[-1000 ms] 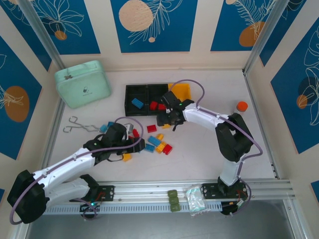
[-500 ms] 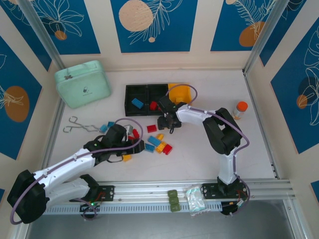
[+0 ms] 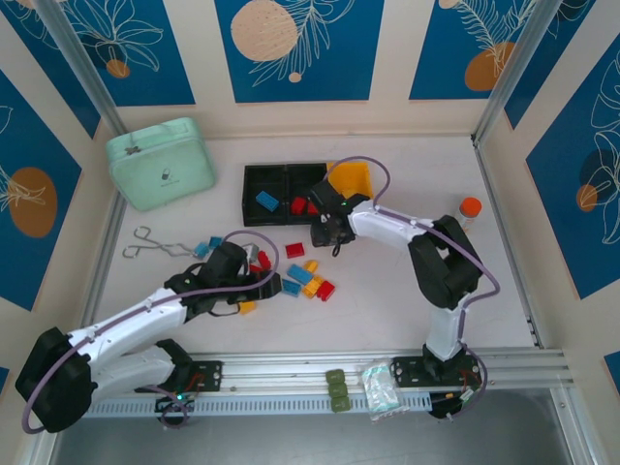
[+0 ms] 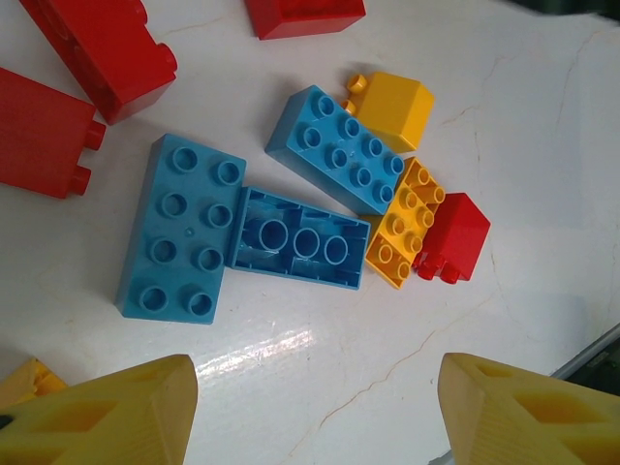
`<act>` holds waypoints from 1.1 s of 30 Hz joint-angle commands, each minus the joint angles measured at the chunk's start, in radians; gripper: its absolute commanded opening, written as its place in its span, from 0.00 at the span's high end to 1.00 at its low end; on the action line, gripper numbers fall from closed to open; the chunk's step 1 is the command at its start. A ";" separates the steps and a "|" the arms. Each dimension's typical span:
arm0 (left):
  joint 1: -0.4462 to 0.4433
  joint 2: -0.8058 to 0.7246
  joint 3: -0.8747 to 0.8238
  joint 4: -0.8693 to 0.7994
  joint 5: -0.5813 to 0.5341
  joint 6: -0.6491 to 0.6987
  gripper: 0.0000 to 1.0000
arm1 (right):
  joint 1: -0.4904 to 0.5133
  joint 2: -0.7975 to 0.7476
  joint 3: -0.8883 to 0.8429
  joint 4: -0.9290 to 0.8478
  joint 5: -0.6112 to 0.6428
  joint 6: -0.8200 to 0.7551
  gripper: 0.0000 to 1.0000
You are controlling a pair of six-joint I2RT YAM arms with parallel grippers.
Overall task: Sort the legos into containers by color
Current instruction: Pick up the lego from the center of the table, then place the lego in the container.
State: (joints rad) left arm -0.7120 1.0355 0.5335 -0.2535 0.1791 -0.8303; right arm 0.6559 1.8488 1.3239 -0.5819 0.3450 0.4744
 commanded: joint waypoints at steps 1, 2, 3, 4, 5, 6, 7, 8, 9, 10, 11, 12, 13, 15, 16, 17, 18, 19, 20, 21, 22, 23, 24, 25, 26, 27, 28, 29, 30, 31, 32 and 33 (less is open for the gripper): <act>-0.007 0.029 0.029 0.045 0.018 0.006 0.34 | -0.024 -0.102 0.017 -0.066 0.002 0.000 0.57; -0.007 0.040 0.038 0.050 0.021 0.008 0.34 | -0.034 -0.117 0.020 -0.074 -0.003 0.000 0.56; -0.009 0.053 0.048 0.057 0.025 0.012 0.34 | -0.047 -0.129 0.026 -0.081 -0.011 0.000 0.56; -0.009 0.067 0.061 0.064 0.029 0.015 0.34 | -0.064 -0.138 0.037 -0.087 -0.018 -0.001 0.56; -0.012 0.079 0.073 0.070 0.033 0.017 0.34 | -0.078 -0.141 0.046 -0.093 -0.022 -0.002 0.56; -0.014 0.093 0.089 0.074 0.036 0.022 0.34 | -0.094 -0.142 0.060 -0.098 -0.027 -0.004 0.56; -0.017 0.107 0.105 0.076 0.037 0.027 0.34 | -0.113 -0.137 0.078 -0.105 -0.030 -0.004 0.56; -0.022 0.119 0.118 0.077 0.037 0.029 0.34 | -0.128 -0.129 0.097 -0.113 -0.036 -0.004 0.56; -0.027 0.131 0.132 0.080 0.038 0.032 0.34 | -0.146 -0.117 0.121 -0.119 -0.043 -0.005 0.56; -0.033 0.143 0.144 0.082 0.039 0.035 0.34 | -0.160 -0.104 0.144 -0.124 -0.044 -0.006 0.56; -0.037 0.152 0.156 0.083 0.039 0.036 0.34 | -0.173 -0.090 0.164 -0.126 -0.045 -0.006 0.56; -0.045 0.161 0.165 0.083 0.039 0.039 0.34 | -0.188 -0.071 0.190 -0.130 -0.050 -0.004 0.56; -0.050 0.170 0.172 0.084 0.038 0.040 0.34 | -0.204 -0.048 0.223 -0.137 -0.056 -0.001 0.56; -0.060 0.180 0.178 0.085 0.035 0.039 0.34 | -0.232 0.000 0.284 -0.160 -0.074 0.010 0.56; -0.066 0.182 0.178 0.085 0.032 0.037 0.34 | -0.242 0.024 0.313 -0.164 -0.082 0.012 0.56; -0.069 0.182 0.173 0.085 0.029 0.036 0.34 | -0.249 0.045 0.337 -0.167 -0.084 0.013 0.56; -0.071 0.181 0.166 0.087 0.027 0.030 0.34 | -0.256 0.071 0.367 -0.174 -0.089 0.015 0.56; -0.074 0.179 0.160 0.090 0.025 0.027 0.34 | -0.265 0.103 0.401 -0.186 -0.094 0.018 0.56; -0.075 0.176 0.152 0.091 0.025 0.022 0.34 | -0.272 0.128 0.430 -0.197 -0.099 0.020 0.56; -0.076 0.171 0.145 0.092 0.022 0.018 0.34 | -0.280 0.157 0.464 -0.207 -0.104 0.026 0.56; -0.077 0.167 0.140 0.092 0.020 0.015 0.34 | -0.288 0.185 0.499 -0.222 -0.109 0.032 0.56; -0.077 0.164 0.135 0.091 0.018 0.013 0.34 | -0.293 0.208 0.525 -0.231 -0.112 0.035 0.56; -0.078 0.158 0.129 0.089 0.015 0.011 0.34 | -0.298 0.232 0.554 -0.238 -0.115 0.038 0.55; -0.078 0.152 0.124 0.087 0.011 0.010 0.34 | -0.303 0.256 0.582 -0.245 -0.115 0.043 0.55; -0.078 0.147 0.120 0.085 0.009 0.009 0.34 | -0.306 0.278 0.608 -0.254 -0.120 0.046 0.55; -0.078 0.142 0.116 0.083 0.007 0.007 0.34 | -0.308 0.303 0.636 -0.266 -0.123 0.049 0.55; -0.079 0.140 0.113 0.082 0.005 0.008 0.34 | -0.309 0.327 0.666 -0.279 -0.120 0.053 0.55; -0.079 0.138 0.110 0.081 0.004 0.005 0.34 | -0.310 0.346 0.691 -0.291 -0.116 0.054 0.55; -0.079 0.139 0.109 0.081 0.004 0.005 0.34 | -0.310 0.369 0.718 -0.304 -0.114 0.056 0.55; -0.078 0.137 0.107 0.081 0.004 0.004 0.34 | -0.311 0.390 0.743 -0.317 -0.109 0.059 0.55; -0.079 0.138 0.104 0.083 0.003 0.004 0.34 | -0.312 0.406 0.764 -0.325 -0.103 0.061 0.54; -0.079 0.138 0.102 0.082 0.003 0.004 0.34 | -0.312 0.423 0.784 -0.336 -0.099 0.064 0.54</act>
State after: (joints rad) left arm -0.7815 1.1919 0.6525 -0.1715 0.1974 -0.8150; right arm 0.3454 2.2379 2.0495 -0.8497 0.2554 0.5167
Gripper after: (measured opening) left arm 0.664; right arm 0.456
